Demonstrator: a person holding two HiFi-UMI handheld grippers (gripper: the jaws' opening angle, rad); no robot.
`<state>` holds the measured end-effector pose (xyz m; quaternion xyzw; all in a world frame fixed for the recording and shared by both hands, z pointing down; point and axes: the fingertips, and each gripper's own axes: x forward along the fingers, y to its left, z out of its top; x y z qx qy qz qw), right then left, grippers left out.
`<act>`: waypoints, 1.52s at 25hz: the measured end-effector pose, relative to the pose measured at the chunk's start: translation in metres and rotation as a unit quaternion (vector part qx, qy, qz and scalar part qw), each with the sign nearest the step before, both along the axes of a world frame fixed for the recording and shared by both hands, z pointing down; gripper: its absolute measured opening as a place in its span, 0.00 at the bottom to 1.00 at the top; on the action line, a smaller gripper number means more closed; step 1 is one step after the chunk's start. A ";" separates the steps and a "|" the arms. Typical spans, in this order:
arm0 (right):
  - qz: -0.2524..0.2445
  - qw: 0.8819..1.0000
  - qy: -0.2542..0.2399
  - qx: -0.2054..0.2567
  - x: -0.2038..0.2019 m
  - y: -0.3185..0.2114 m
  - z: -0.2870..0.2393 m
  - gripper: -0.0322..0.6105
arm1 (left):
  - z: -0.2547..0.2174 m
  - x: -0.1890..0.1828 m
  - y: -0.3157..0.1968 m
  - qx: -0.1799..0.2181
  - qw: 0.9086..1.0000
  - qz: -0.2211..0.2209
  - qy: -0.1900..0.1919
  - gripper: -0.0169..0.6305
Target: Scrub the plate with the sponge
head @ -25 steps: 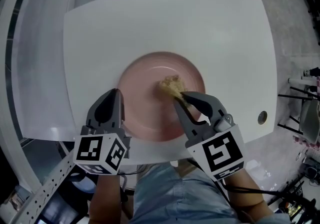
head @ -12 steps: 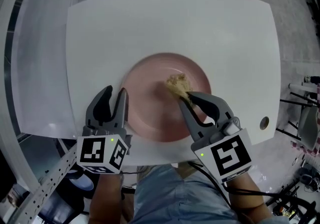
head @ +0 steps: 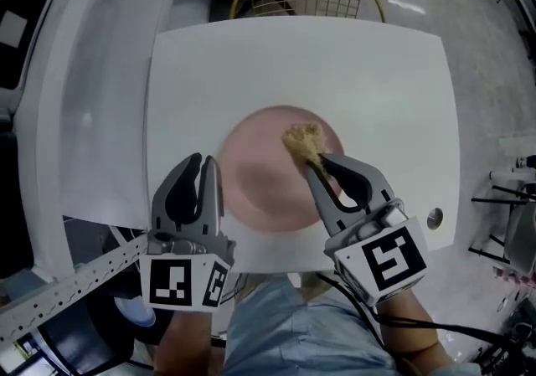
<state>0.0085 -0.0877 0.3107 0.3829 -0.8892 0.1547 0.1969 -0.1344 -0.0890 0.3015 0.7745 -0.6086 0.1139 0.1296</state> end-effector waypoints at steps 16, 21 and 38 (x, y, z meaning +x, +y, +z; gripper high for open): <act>0.006 0.979 -0.043 0.198 0.027 0.023 -0.138 0.12 | -0.134 0.038 0.055 0.161 0.984 -0.035 -0.062 0.05; 0.013 0.974 -0.044 0.222 0.040 0.021 -0.155 0.12 | -0.147 0.045 0.060 0.169 0.983 -0.035 -0.054 0.05; 0.009 0.969 -0.062 0.241 0.042 0.017 -0.171 0.12 | -0.166 0.054 0.057 0.187 0.980 -0.037 -0.057 0.05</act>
